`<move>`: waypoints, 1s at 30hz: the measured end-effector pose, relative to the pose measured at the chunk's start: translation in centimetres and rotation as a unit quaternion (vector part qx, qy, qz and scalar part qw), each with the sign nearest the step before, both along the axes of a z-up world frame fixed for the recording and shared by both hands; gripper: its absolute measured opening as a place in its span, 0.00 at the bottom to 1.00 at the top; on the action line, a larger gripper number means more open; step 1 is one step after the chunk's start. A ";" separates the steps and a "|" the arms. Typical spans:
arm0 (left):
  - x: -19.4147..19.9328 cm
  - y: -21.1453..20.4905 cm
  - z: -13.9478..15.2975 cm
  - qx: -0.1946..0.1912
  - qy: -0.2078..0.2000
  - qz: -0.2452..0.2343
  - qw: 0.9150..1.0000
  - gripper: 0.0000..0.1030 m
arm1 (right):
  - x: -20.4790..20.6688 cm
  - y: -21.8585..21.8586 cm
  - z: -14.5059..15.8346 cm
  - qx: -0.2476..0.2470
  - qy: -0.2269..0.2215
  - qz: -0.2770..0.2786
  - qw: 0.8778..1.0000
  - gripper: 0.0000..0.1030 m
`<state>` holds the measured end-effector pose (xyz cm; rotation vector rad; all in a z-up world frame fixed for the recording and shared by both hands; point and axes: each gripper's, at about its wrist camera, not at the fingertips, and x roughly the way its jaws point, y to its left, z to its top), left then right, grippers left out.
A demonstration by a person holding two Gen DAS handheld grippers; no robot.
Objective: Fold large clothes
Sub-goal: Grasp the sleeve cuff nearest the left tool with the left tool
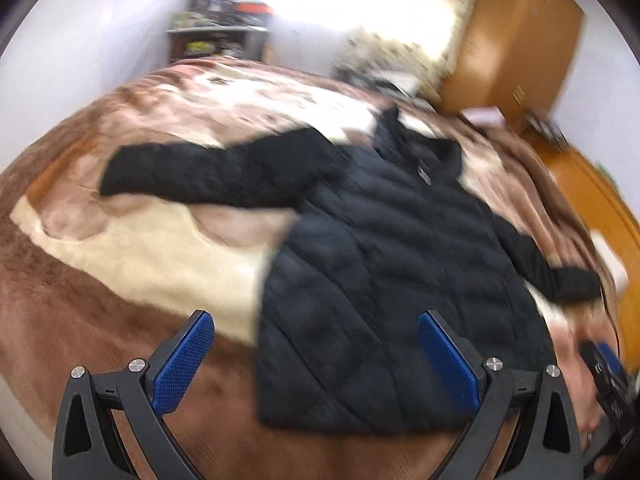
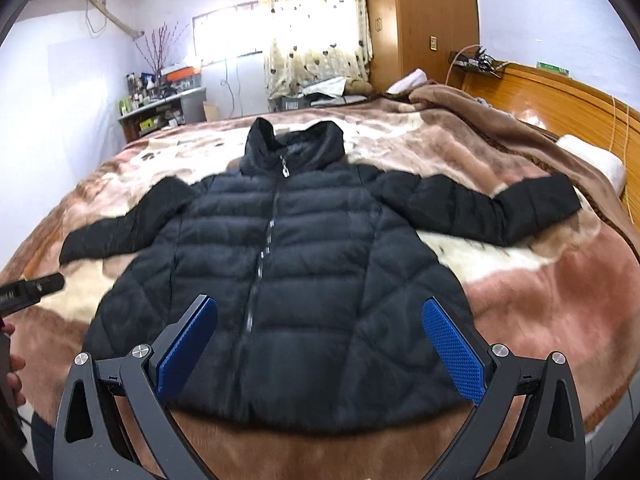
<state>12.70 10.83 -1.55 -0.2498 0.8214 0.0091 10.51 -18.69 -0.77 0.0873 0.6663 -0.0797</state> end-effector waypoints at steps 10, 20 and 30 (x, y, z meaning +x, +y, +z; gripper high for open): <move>10.8 15.0 -4.2 -0.068 0.027 0.161 0.984 1.00 | 9.5 0.6 -2.3 0.053 0.021 0.032 0.998 0.99; 18.8 24.3 -12.6 -0.131 0.081 0.243 0.958 1.00 | 15.8 3.4 -5.1 0.043 0.040 0.052 0.997 0.99; 23.2 26.3 -14.8 -0.142 0.082 0.295 0.941 0.98 | 18.5 5.0 -7.7 0.018 0.075 0.064 0.995 0.99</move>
